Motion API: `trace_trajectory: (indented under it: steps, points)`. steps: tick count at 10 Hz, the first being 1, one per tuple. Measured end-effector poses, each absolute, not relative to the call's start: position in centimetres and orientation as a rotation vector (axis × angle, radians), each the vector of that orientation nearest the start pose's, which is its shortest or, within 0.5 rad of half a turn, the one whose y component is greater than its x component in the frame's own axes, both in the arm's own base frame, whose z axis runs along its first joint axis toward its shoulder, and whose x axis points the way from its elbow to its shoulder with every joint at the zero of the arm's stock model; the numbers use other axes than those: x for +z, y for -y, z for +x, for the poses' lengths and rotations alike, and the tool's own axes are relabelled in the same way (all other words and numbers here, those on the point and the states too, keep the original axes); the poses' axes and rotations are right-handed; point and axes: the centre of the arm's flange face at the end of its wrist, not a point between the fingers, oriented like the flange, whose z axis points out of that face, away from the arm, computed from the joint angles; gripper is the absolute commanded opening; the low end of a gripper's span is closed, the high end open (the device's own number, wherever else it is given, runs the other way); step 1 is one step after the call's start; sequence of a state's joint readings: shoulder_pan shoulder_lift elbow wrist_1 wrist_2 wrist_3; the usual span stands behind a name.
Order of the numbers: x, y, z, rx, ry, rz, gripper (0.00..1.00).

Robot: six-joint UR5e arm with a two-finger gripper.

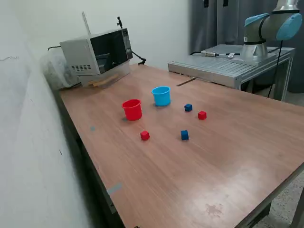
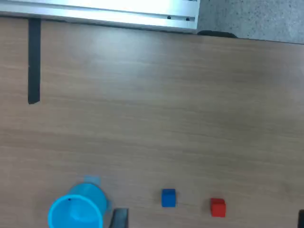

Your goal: Place red objects in the red bin, and blue objects in the blue bin.

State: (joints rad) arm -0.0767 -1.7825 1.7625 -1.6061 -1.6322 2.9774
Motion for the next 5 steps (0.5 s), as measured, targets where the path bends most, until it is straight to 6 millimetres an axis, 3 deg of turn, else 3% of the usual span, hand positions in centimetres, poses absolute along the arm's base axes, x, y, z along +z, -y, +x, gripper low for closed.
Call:
trace_trajectory:
  steps: [5]
  points:
    - [49.51, 9.66, -41.72, 0.140, -2.114, -2.312, 1.00]
